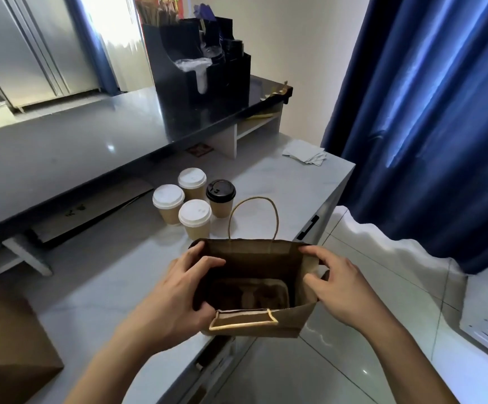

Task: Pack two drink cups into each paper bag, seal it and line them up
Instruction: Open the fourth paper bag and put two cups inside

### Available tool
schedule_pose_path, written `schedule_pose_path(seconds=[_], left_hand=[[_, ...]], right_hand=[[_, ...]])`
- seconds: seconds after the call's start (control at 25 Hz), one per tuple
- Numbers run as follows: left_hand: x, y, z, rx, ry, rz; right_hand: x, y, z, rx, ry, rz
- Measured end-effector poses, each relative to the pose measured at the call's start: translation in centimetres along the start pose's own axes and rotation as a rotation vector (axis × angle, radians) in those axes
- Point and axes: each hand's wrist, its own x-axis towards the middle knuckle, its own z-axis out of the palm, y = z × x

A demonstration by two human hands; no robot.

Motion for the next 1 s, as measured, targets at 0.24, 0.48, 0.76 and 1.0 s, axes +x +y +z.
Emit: schedule_pose_path(seconds=[0.24, 0.48, 0.76, 1.0], left_hand=[[4.0, -0.9, -0.9, 0.014, -0.017, -0.061], [6.4, -1.3, -0.7, 0.02, 0.067, -0.155], [6.9, 0.2, 0.6, 0.034, 0.216, -0.374], [6.6, 2.5, 2.9, -0.011, 0.391, -0.554]], right_hand=[[6.1, -0.4, 0.2, -0.012, -0.059, -0.04], [12.5, -1.1, -0.1, -0.032, -0.182, -0.145], [20.0, -1.5, -0.1, -0.115, -0.434, -0.306], [23.8, -2.6, 0.9, -0.133, -0.588, -0.444]])
